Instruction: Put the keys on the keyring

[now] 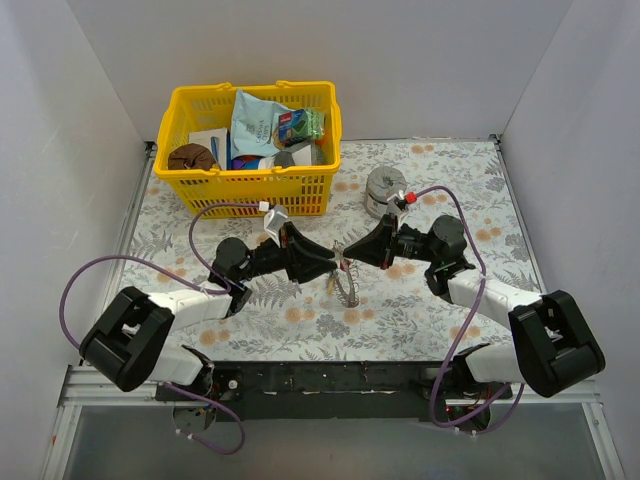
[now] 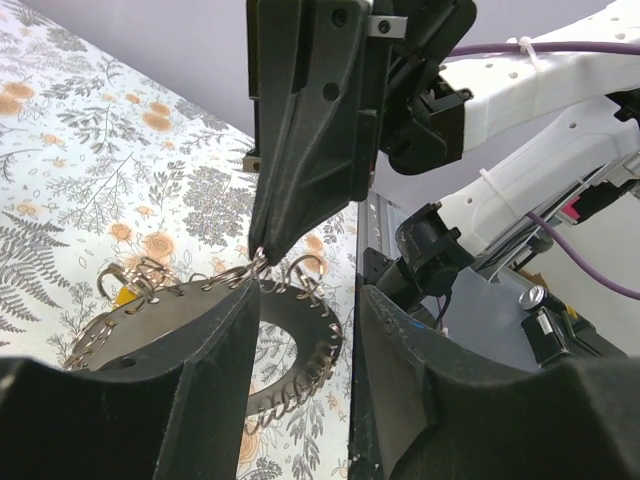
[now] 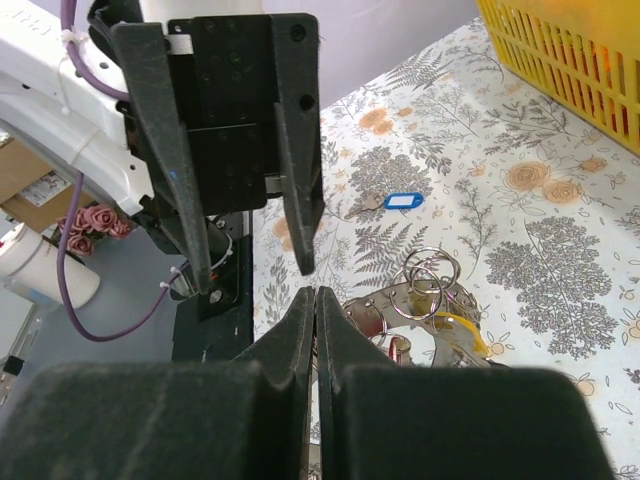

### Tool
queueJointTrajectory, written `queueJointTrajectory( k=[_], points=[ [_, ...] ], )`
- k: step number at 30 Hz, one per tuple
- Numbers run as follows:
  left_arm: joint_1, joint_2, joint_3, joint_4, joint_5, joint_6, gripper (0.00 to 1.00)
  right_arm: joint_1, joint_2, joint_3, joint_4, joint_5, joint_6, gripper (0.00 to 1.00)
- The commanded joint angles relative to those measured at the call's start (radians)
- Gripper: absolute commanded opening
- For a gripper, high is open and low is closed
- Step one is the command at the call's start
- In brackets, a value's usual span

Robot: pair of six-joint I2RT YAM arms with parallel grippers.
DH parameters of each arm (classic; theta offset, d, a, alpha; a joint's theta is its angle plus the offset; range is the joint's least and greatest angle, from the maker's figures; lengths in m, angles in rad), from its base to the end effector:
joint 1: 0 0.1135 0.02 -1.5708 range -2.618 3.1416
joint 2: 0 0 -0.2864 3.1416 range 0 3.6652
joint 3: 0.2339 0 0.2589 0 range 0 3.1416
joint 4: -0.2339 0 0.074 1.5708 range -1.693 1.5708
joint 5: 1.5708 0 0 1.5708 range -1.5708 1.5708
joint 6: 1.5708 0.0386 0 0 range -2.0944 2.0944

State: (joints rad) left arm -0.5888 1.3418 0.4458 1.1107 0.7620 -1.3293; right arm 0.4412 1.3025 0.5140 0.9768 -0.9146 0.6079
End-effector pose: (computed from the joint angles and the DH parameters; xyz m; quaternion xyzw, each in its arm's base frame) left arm 0.2004 -0.1659 0.2550 0.0593 0.6476 -0.7258 0.2242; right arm 0.2220 0.1387 0.2716 -0.2914 0.5983 0.5898 0.4574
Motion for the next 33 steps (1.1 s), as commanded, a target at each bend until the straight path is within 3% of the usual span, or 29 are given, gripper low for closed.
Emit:
queueJointTrajectory(
  k=[1,12,25,30,32,33],
  points=[
    [0.000,0.028,0.034,0.047,0.002,-0.024,0.45,0.005,-0.043,0.040,0.099,-0.023,0.023,0.01],
    [-0.002,0.103,0.082,0.075,0.033,-0.070,0.43,0.005,-0.065,0.027,0.088,-0.020,0.026,0.01],
    [-0.008,0.151,0.129,0.078,0.060,-0.087,0.29,0.013,-0.049,0.027,0.102,-0.018,0.039,0.01],
    [-0.017,0.169,0.140,0.077,0.088,-0.080,0.11,0.013,-0.051,0.027,0.108,-0.018,0.046,0.01],
    [-0.020,0.169,0.142,0.074,0.091,-0.079,0.09,0.011,-0.052,0.024,0.108,-0.015,0.047,0.01],
    [-0.020,0.168,0.142,0.078,0.108,-0.076,0.01,0.013,-0.054,0.023,0.105,-0.012,0.046,0.01]
  ],
)
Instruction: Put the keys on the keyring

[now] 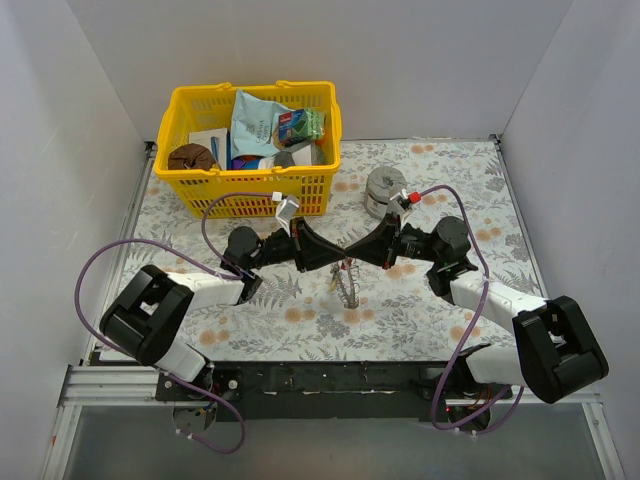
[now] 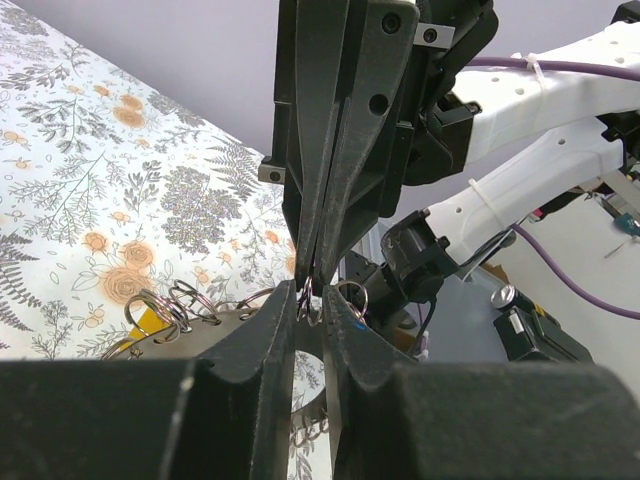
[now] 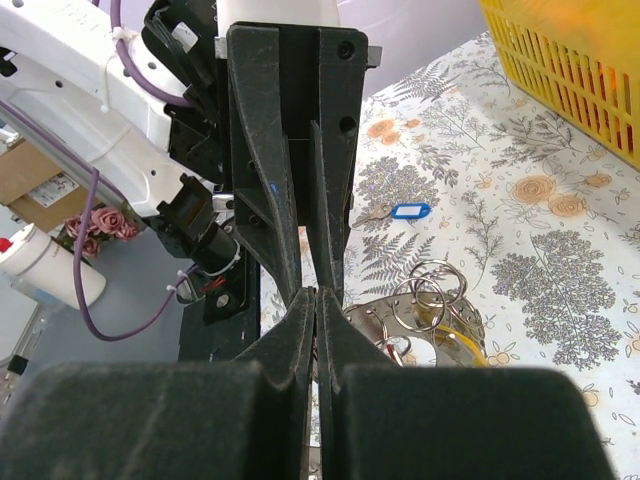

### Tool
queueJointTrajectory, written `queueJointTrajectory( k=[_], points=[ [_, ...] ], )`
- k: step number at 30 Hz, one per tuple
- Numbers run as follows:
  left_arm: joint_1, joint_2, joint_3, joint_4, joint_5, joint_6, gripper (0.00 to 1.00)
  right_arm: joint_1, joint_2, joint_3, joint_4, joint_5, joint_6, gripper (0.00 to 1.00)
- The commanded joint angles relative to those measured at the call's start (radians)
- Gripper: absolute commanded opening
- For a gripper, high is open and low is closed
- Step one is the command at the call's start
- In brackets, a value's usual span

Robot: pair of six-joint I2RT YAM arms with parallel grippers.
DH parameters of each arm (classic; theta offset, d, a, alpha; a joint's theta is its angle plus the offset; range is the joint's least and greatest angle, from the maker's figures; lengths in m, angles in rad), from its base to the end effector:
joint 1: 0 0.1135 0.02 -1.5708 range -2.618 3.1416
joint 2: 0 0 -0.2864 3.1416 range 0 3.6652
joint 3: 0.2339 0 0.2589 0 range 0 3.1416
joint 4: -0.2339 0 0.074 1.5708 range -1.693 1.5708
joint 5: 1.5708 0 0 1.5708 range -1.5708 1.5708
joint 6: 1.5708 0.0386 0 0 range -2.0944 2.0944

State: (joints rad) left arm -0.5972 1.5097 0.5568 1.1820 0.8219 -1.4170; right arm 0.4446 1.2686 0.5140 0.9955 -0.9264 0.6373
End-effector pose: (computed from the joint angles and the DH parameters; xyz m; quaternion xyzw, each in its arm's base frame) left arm 0.2280 -0.1893 0.2516 0.0599 0.6474 -0.7397 0.1738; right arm 0.2158 0.1370 0.2813 -0.2969 0.5833 0.5989 0.4615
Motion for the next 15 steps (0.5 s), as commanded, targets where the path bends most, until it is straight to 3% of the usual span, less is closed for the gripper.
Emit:
queueJointTrajectory(
  k=[1,6,10,15],
  points=[
    [-0.012,-0.002,0.031,0.007,0.060,0.016,0.00,0.009,-0.021,0.023,0.083,0.001,0.015,0.01],
    [-0.010,-0.032,0.046,-0.103,0.065,0.065,0.00,0.009,-0.017,0.027,0.061,0.008,0.013,0.01],
    [-0.012,-0.106,0.074,-0.286,0.031,0.234,0.00,0.009,-0.011,0.034,0.037,0.011,0.013,0.02],
    [-0.010,-0.167,0.141,-0.611,-0.021,0.432,0.00,0.009,-0.018,0.046,-0.011,0.023,-0.016,0.28]
  ],
)
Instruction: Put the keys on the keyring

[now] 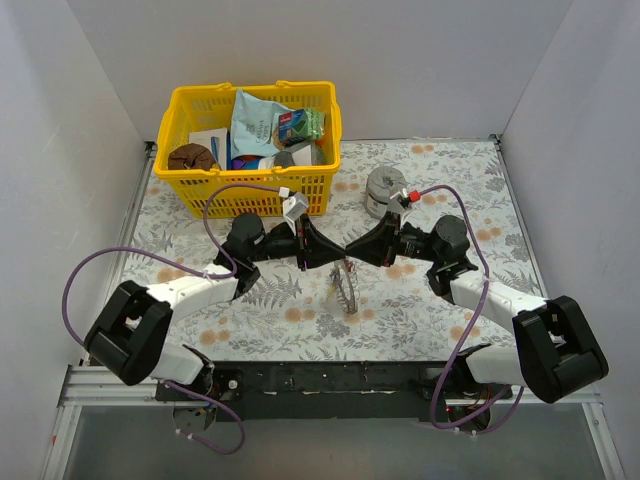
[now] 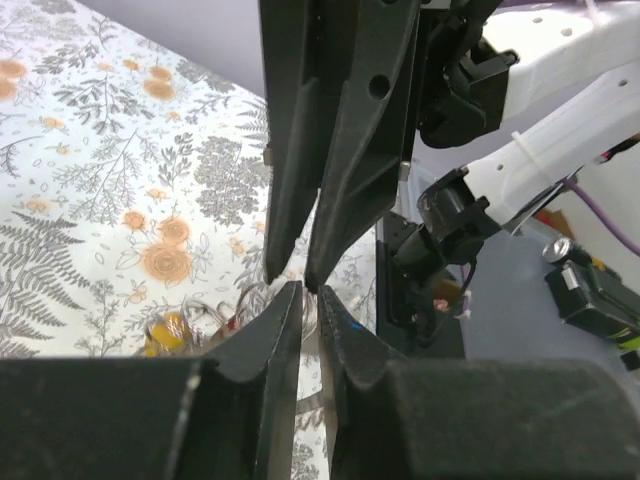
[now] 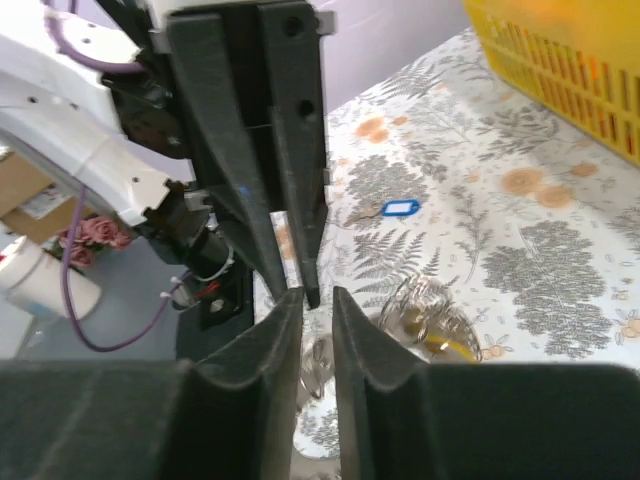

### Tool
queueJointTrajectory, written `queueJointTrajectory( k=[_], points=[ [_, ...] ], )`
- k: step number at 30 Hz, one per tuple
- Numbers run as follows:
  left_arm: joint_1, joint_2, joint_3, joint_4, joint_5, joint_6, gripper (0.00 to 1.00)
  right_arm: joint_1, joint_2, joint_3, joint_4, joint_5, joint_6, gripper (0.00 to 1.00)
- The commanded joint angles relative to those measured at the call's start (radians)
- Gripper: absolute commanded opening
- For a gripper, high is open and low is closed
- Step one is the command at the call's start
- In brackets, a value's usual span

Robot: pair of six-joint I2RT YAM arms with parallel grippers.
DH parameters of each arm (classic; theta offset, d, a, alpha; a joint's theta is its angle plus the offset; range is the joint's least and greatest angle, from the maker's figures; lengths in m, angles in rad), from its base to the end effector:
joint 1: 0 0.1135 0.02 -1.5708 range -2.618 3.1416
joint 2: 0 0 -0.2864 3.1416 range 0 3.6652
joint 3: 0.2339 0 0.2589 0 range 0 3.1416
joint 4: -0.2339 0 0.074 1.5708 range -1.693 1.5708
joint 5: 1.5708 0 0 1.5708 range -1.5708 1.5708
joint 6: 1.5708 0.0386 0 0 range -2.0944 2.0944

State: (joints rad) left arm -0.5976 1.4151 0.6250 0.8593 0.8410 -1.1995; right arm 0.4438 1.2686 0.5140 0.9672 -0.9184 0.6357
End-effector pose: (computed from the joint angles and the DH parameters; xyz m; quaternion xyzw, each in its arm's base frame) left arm 0.2277 -0.1897 0.2666 0.1004 0.6833 -0.6957 0.1977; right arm 0.2168 0.1370 0.2787 -0.2894 0.5935 0.5973 0.4553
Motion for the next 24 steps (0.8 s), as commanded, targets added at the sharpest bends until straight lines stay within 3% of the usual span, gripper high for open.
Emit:
queueJointTrajectory(
  k=[1,7,17,24],
  points=[
    [-0.010,-0.079,0.096,-0.324,-0.046,0.241,0.00,0.010,-0.021,0.047,0.005,0.019,-0.024,0.35],
    [-0.010,-0.111,0.148,-0.502,-0.062,0.360,0.00,0.010,-0.055,0.069,-0.103,0.047,-0.097,0.52],
    [-0.010,-0.108,0.125,-0.557,-0.112,0.364,0.00,0.009,-0.123,0.066,-0.409,0.142,-0.280,0.53],
    [-0.013,-0.024,0.085,-0.545,-0.144,0.290,0.14,-0.013,-0.117,0.069,-0.688,0.435,-0.343,0.55]
  ],
)
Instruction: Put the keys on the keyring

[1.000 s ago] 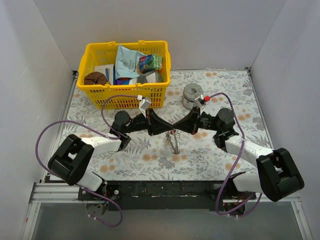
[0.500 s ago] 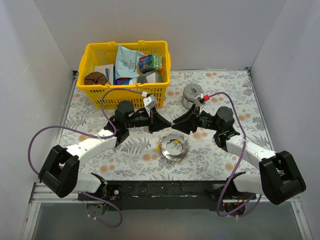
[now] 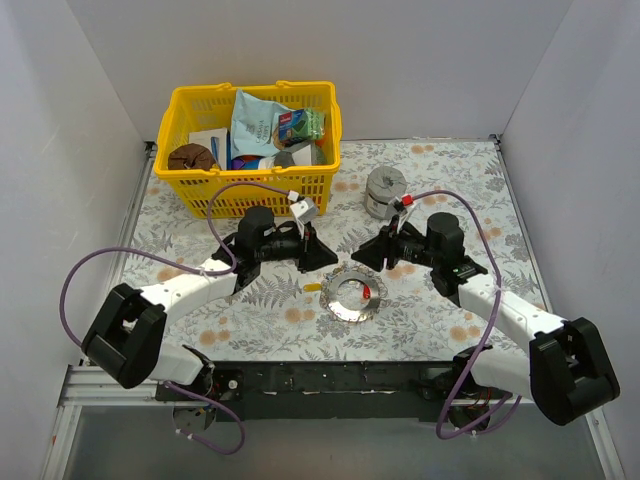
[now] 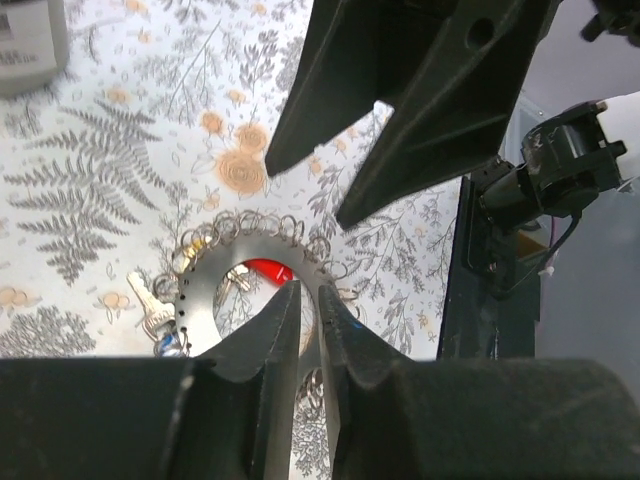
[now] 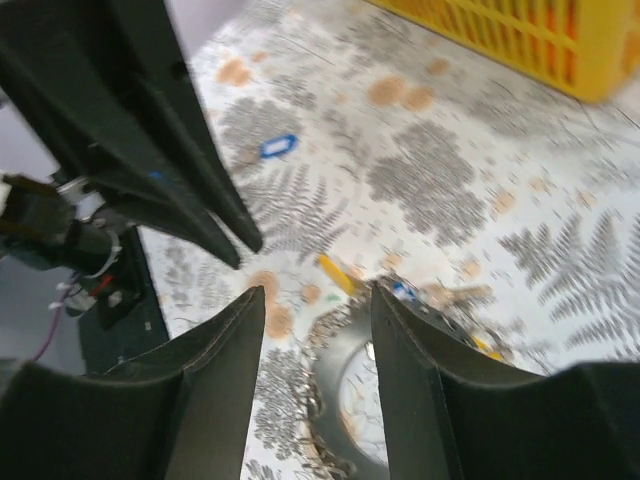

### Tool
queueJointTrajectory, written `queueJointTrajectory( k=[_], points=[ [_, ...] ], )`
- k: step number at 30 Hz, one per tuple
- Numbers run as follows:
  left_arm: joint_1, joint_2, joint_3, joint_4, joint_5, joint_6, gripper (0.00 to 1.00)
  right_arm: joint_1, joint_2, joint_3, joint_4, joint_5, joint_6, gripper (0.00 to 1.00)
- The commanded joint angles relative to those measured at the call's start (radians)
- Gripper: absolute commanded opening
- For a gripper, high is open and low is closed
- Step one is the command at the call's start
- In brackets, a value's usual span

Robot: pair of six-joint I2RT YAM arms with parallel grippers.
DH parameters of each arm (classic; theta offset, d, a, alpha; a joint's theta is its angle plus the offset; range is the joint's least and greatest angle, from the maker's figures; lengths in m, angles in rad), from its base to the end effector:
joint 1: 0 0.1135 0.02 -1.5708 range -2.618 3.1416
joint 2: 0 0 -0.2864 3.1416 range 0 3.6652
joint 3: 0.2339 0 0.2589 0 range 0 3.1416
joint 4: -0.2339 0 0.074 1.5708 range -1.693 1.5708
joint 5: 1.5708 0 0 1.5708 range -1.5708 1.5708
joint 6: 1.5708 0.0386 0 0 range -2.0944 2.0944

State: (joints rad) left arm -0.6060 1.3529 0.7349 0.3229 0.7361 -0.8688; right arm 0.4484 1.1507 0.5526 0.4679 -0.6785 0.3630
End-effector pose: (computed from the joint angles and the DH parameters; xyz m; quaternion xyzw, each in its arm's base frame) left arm 0.2288 -0.1901 0.2663 0.1142 0.7712 -0.5875 0.2169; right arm 0.2132 0.1295 0.2693 -0.2496 0.6988 0.4753 0.4728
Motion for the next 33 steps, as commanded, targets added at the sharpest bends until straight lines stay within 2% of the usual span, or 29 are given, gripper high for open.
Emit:
queueJointTrajectory(
  k=[1,3,6,13,26,33],
  points=[
    [-0.005,0.049,-0.031,-0.008,-0.044,-0.050,0.16,-0.026,0.012,0.038,-0.221,0.220,-0.076,0.55],
    [-0.003,0.080,-0.035,0.002,-0.072,-0.085,0.27,-0.036,0.050,0.049,-0.299,0.284,-0.082,0.55],
    [-0.005,0.106,-0.042,0.002,-0.099,-0.114,0.37,-0.047,0.110,0.064,-0.371,0.347,-0.084,0.55],
    [-0.005,0.103,-0.086,0.022,-0.188,-0.157,0.58,-0.050,0.222,0.052,-0.437,0.347,-0.096,0.54],
    [-0.005,0.141,-0.126,0.076,-0.233,-0.251,0.60,-0.022,0.216,-0.075,-0.405,0.192,-0.076,0.51],
    [-0.003,0.138,-0.108,0.042,-0.248,-0.231,0.61,0.074,0.192,-0.103,-0.359,0.117,-0.033,0.49]
  ],
)
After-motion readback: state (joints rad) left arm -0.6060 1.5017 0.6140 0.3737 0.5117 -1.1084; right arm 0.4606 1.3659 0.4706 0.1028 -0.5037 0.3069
